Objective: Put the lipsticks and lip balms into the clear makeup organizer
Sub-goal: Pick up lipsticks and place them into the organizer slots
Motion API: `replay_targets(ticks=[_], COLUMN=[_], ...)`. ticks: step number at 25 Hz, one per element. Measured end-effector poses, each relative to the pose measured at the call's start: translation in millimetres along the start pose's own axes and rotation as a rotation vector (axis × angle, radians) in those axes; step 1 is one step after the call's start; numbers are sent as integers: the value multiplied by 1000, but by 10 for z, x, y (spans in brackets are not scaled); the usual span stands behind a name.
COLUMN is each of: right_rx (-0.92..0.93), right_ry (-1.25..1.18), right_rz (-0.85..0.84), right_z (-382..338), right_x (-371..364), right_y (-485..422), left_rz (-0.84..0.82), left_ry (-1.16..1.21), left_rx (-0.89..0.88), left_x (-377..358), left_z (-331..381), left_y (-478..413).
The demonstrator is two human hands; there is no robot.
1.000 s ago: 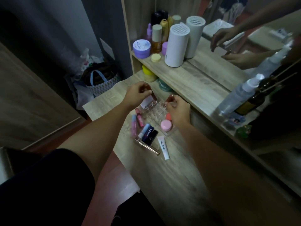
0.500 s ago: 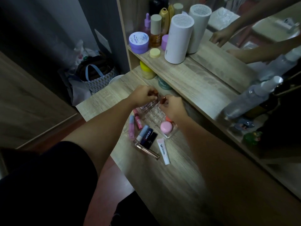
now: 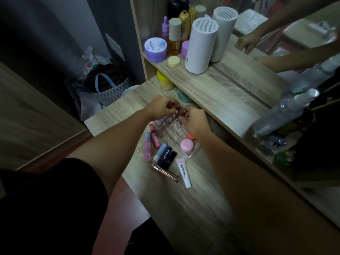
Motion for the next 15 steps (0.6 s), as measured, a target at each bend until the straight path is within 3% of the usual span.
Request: replay_targets(ticks=[8, 12, 15], right_rx=[-97, -170, -113], right_ry=[91, 129, 136], right_rz=[59, 94, 96], right_z=[35, 114, 114], right_x=[39, -2, -149], right_y=[118, 335, 546], left_rz=[1, 88, 177], left_ry=[-28, 90, 123], left_rx=[4, 98, 206], left_x=[20, 82, 21], left_z=[11, -204, -409], left_y=[71, 377, 757])
Point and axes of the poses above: each hand's wrist, its own y-axis away from the middle knuckle, its own x-axis out of the back of the hand, z = x × y, the point moved 6 cm from there along -y, towards the middle knuckle, and after that the axes turned 11 degrees about -z, right-handed, at the moved point
